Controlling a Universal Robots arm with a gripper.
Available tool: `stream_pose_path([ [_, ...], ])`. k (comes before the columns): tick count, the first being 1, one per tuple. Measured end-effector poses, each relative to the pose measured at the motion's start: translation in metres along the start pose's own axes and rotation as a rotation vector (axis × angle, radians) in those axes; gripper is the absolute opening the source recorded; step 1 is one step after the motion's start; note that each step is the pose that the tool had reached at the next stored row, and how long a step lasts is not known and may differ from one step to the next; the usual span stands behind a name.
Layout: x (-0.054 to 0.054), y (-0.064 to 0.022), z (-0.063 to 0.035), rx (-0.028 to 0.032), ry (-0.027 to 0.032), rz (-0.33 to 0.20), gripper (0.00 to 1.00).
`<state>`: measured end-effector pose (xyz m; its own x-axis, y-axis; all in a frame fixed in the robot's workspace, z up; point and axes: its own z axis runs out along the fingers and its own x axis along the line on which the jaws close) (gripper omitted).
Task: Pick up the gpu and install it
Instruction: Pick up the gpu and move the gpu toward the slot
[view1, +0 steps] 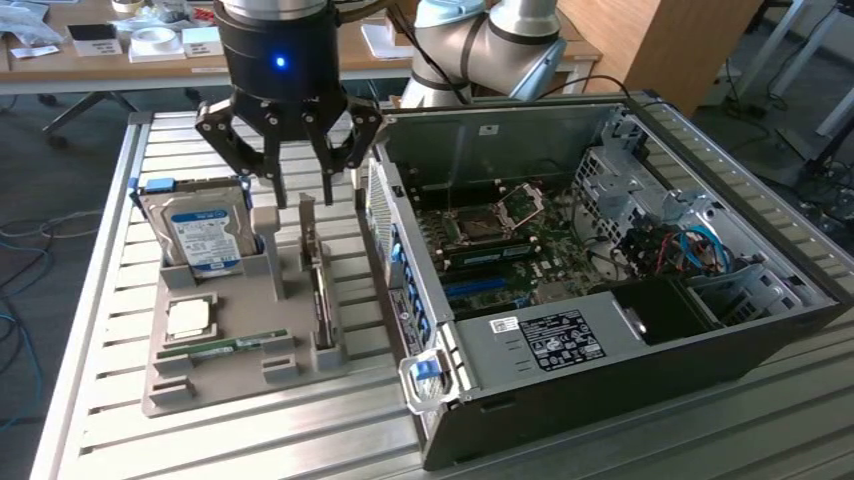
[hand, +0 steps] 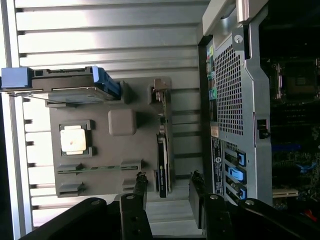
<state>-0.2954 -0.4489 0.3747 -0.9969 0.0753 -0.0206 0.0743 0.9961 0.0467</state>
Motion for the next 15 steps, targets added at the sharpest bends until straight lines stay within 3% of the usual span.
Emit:
stream_pose_path([
  [15,0.001,-0.0012,0.0262,-0.0010,0.0001,0.000,0.47],
])
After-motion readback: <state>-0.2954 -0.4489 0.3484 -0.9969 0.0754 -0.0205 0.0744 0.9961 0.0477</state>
